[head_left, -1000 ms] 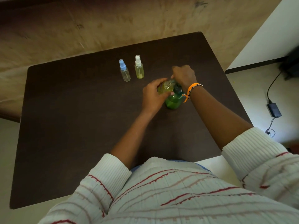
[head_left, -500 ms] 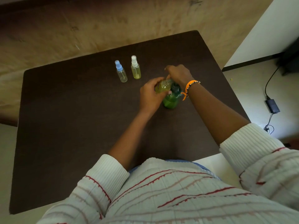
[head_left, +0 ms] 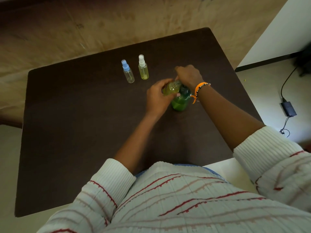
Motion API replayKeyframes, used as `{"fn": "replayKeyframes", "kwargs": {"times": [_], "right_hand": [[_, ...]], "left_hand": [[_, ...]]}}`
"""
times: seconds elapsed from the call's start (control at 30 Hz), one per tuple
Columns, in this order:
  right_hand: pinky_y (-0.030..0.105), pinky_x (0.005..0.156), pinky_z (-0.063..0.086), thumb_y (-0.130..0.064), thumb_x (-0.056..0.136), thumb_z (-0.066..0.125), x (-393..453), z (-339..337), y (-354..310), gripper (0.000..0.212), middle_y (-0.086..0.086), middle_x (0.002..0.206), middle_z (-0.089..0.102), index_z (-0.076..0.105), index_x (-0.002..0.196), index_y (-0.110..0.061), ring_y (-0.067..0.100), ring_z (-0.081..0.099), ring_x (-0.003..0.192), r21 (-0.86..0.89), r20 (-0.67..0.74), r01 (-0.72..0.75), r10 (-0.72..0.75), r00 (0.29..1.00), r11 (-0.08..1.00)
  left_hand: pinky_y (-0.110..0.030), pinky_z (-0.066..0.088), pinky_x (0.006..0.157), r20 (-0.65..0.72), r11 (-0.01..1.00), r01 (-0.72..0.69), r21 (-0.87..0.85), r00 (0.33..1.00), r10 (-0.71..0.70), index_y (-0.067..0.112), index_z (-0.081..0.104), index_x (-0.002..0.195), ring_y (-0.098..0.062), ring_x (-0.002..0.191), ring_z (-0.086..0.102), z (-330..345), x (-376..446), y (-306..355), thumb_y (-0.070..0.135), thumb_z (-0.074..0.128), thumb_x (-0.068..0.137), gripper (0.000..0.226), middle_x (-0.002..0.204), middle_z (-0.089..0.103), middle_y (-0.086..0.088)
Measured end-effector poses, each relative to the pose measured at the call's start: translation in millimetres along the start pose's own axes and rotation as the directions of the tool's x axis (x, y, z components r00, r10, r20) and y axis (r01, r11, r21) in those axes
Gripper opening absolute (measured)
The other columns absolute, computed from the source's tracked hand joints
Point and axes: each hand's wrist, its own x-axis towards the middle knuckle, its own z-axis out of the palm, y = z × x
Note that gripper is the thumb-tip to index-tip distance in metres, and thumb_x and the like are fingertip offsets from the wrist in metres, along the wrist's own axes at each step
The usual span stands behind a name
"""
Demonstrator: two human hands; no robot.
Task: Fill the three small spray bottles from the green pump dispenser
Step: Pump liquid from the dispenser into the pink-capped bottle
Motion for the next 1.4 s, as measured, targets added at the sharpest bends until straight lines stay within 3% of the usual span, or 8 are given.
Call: {"fn": "replayKeyframes", "kwargs": {"times": [0.07, 0.2, 0.33, 0.57, 0.8, 1.07, 1.17, 1.4], "right_hand": [[0.032, 0.086, 0.039, -0.037, 0.090, 0.047, 0, -1, 0, 0.049, 0.015, 0.130, 0.058, 0.059, 0.125, -0.004, 0.034, 0.055, 0.117, 0.002, 0.010, 0.016, -0.016, 1.000, 1.000], [0.032, 0.077, 0.039, -0.042, 0.086, 0.045, 0, 5, 4, 0.046, 0.009, 0.114, 0.066, 0.066, 0.110, -0.009, 0.033, 0.061, 0.103, -0.013, -0.121, 0.041, -0.042, 0.992, 0.999], [0.031, 0.076, 0.035, -0.041, 0.092, 0.045, 0, 6, 4, 0.042, 0.010, 0.114, 0.063, 0.063, 0.111, -0.008, 0.029, 0.053, 0.092, -0.072, -0.150, 0.043, -0.053, 0.987, 0.996], [0.036, 0.092, 0.044, -0.042, 0.090, 0.045, 1, -3, -4, 0.050, 0.011, 0.126, 0.061, 0.063, 0.121, -0.007, 0.033, 0.057, 0.114, -0.040, 0.057, 0.016, -0.013, 0.998, 0.999], [0.036, 0.088, 0.041, -0.044, 0.092, 0.044, -1, 6, 0, 0.048, 0.013, 0.126, 0.060, 0.060, 0.120, -0.008, 0.036, 0.056, 0.115, -0.137, -0.111, 0.027, -0.042, 0.993, 0.990], [0.037, 0.093, 0.042, -0.047, 0.093, 0.042, 1, -4, -3, 0.053, 0.008, 0.121, 0.062, 0.063, 0.121, -0.008, 0.032, 0.056, 0.113, -0.103, 0.087, 0.045, -0.036, 0.996, 0.994], [0.037, 0.093, 0.041, -0.048, 0.092, 0.043, 2, 1, -1, 0.054, 0.012, 0.128, 0.060, 0.061, 0.124, -0.008, 0.034, 0.056, 0.117, -0.094, 0.006, 0.026, -0.026, 1.000, 0.995], [0.036, 0.089, 0.041, -0.046, 0.093, 0.041, 0, 3, -1, 0.053, 0.014, 0.131, 0.057, 0.056, 0.127, -0.007, 0.035, 0.055, 0.117, -0.159, -0.042, 0.038, -0.045, 0.998, 0.987]], "left_hand": [[-0.030, 0.053, 0.084, -0.005, 1.000, 0.010, -0.008, 1.000, -0.010, 0.008, 0.066, 0.109, -0.015, 0.093, 0.065, 1, -1, 1, 0.008, 0.081, 0.063, 0.048, 0.101, 0.069, -0.005], [-0.036, 0.053, 0.087, -0.025, 1.000, 0.018, 0.012, 1.000, -0.017, 0.009, 0.067, 0.109, -0.018, 0.096, 0.065, 3, -2, -1, 0.008, 0.081, 0.063, 0.048, 0.102, 0.070, -0.006], [-0.035, 0.053, 0.087, -0.015, 0.999, 0.002, 0.050, 1.000, -0.001, 0.008, 0.066, 0.109, -0.018, 0.096, 0.065, 2, -1, -3, 0.011, 0.081, 0.063, 0.049, 0.103, 0.070, -0.007], [-0.028, 0.053, 0.084, -0.002, 0.999, -0.035, 0.030, 0.999, 0.036, 0.008, 0.065, 0.110, -0.014, 0.095, 0.064, 0, 0, 0, 0.012, 0.081, 0.065, 0.048, 0.104, 0.068, -0.006], [-0.009, 0.043, 0.080, 0.016, 0.995, -0.061, 0.084, 0.998, 0.060, 0.004, 0.063, 0.113, -0.009, 0.096, 0.059, -1, 1, -5, 0.011, 0.080, 0.065, 0.051, 0.108, 0.067, -0.009], [-0.018, 0.048, 0.083, 0.009, 0.994, -0.078, 0.072, 0.997, 0.077, 0.006, 0.063, 0.115, -0.007, 0.097, 0.059, -2, -1, -4, 0.015, 0.081, 0.065, 0.053, 0.109, 0.067, -0.007], [-0.013, 0.046, 0.082, 0.010, 0.993, -0.079, 0.084, 0.997, 0.079, 0.005, 0.064, 0.115, -0.008, 0.097, 0.059, -2, 0, -4, 0.014, 0.081, 0.065, 0.053, 0.108, 0.068, -0.007], [-0.026, 0.051, 0.085, 0.014, 0.992, -0.084, 0.094, 0.996, 0.083, 0.005, 0.064, 0.114, -0.015, 0.098, 0.063, -2, -1, -7, 0.015, 0.081, 0.065, 0.053, 0.106, 0.068, -0.009]]}}
